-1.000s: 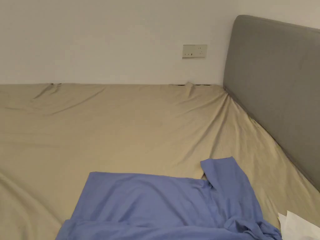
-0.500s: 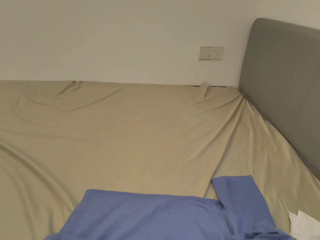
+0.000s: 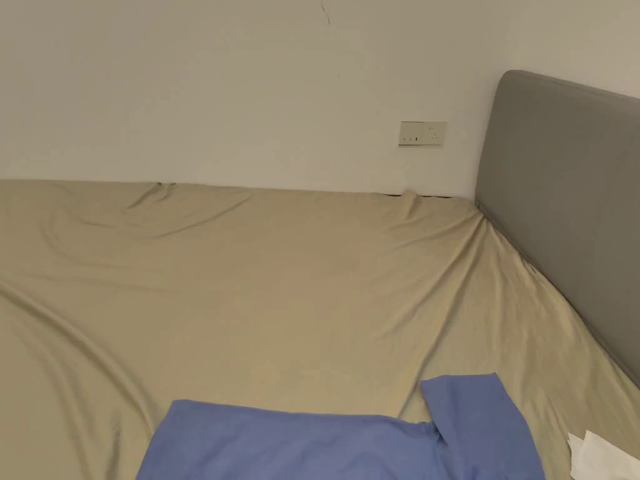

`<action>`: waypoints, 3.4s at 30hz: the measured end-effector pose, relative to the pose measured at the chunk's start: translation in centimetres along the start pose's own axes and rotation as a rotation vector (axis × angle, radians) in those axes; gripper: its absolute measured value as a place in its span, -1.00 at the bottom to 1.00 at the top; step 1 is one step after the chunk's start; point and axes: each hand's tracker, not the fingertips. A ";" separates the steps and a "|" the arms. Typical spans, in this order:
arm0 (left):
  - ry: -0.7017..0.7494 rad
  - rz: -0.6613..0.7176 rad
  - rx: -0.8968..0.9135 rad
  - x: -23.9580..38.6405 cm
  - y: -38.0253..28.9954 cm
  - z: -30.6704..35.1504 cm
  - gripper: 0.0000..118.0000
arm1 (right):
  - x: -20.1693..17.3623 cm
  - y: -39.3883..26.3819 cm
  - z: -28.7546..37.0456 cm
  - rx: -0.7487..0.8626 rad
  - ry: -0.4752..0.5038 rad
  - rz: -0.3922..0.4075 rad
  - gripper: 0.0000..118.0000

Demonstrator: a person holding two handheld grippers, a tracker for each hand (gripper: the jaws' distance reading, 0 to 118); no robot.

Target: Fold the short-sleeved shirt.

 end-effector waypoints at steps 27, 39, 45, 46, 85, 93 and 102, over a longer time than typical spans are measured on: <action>-0.310 -0.095 0.176 7.9 22.4 -6.2 -0.70 | 0.5 8.3 7.4 0.669 0.176 -0.230 -0.82; -0.041 -0.072 -0.122 7.6 27.6 -23.0 0.90 | 0.1 10.0 1.0 0.528 0.170 -0.231 -0.82; -0.022 -0.134 -0.013 8.2 26.3 -21.1 -0.57 | 0.3 12.1 -1.2 0.492 0.172 -0.232 -0.65; 0.003 -0.178 0.010 8.4 26.2 -20.6 -0.79 | 0.6 13.0 -1.7 0.480 0.170 -0.224 -0.27; -0.028 -0.182 0.171 1.0 12.5 0.7 -0.92 | 6.1 8.2 4.4 0.245 0.158 -0.036 -0.91; 0.020 -0.213 -0.045 -0.5 2.2 -3.8 -0.92 | 3.5 -2.3 0.2 0.028 0.140 -0.058 -0.91; 0.021 -0.147 0.154 -1.6 1.4 0.4 0.88 | 2.9 -2.3 3.2 0.181 -0.013 -0.045 0.96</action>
